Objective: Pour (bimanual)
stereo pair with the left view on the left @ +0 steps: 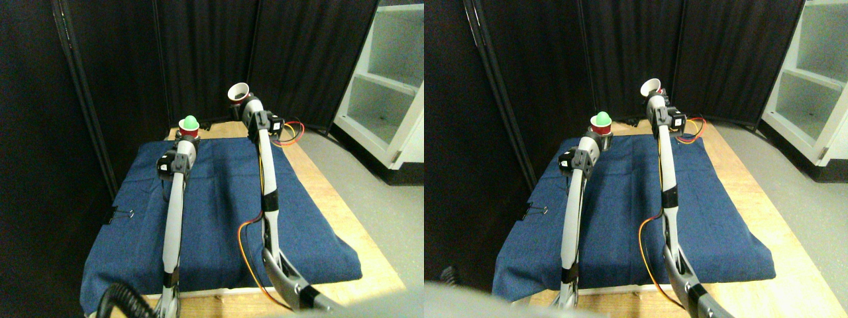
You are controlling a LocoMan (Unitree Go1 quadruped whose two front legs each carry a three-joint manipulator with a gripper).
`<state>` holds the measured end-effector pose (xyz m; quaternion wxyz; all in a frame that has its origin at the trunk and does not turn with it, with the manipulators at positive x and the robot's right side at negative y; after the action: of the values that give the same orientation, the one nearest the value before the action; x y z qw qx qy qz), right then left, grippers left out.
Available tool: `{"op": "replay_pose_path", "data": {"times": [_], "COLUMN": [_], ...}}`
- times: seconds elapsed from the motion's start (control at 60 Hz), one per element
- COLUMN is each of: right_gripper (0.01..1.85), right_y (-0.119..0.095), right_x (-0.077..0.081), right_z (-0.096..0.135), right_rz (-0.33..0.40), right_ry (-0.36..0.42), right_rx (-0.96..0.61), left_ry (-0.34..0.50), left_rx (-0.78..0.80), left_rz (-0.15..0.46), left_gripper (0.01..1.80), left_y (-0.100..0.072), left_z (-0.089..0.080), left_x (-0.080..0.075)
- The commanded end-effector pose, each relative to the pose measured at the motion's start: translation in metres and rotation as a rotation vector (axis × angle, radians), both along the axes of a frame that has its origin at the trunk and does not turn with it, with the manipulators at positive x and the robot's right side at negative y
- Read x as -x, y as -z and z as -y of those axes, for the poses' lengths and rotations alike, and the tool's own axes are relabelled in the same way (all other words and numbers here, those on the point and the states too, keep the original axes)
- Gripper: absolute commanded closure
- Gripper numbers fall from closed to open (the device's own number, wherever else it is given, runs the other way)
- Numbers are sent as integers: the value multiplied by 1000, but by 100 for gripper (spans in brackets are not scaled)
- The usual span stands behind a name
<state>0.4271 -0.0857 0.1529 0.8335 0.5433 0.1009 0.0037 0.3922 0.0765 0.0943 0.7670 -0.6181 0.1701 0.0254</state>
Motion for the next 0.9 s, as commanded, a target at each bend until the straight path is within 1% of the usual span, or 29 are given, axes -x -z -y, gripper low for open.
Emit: {"op": "replay_pose_path", "data": {"times": [0.017,0.117,0.15,0.2,0.267,0.367,0.417,0.533,0.6,0.633,0.667,0.717,0.783,0.9], "right_gripper": [153,153,153,153,153,153,153,153,153,153,153,153,153,153], "right_y": [4,13,17,20,26,35,39,45,48,51,54,57,62,69], "right_x": [-2,-1,-1,-1,-1,-2,-2,2,4,3,4,4,5,7], "right_z": [5,7,8,9,10,11,10,9,9,10,10,11,12,13], "right_rz": [20,11,17,26,-1,-8,-11,-26,-28,-16,-46,-51,-60,-73], "right_ry": [33,54,47,38,70,74,85,94,96,80,106,106,115,133], "right_rx": [-31,-63,-58,-38,-85,-135,-132,-97,-81,-51,-117,-140,-147,-153], "left_ry": [-8,-34,-52,-57,-73,-91,-103,-142,-148,-152,-156,-160,-185,-179], "left_rx": [-3,-15,-10,-15,-28,-43,-42,-40,-42,-41,-50,-47,-38,-28], "left_rz": [21,22,19,22,18,5,-3,-22,-29,-29,-31,-31,-37,-30], "left_gripper": [148,148,148,148,148,148,148,148,148,148,148,148,148,148], "left_y": [2,7,10,12,17,23,28,34,36,38,40,42,45,50], "left_z": [-7,-13,-17,-19,-24,-30,-33,-36,-38,-39,-39,-40,-39,-35], "left_x": [-4,-6,-7,-7,-8,-10,-11,-11,-11,-11,-10,-10,-9,-9]}}
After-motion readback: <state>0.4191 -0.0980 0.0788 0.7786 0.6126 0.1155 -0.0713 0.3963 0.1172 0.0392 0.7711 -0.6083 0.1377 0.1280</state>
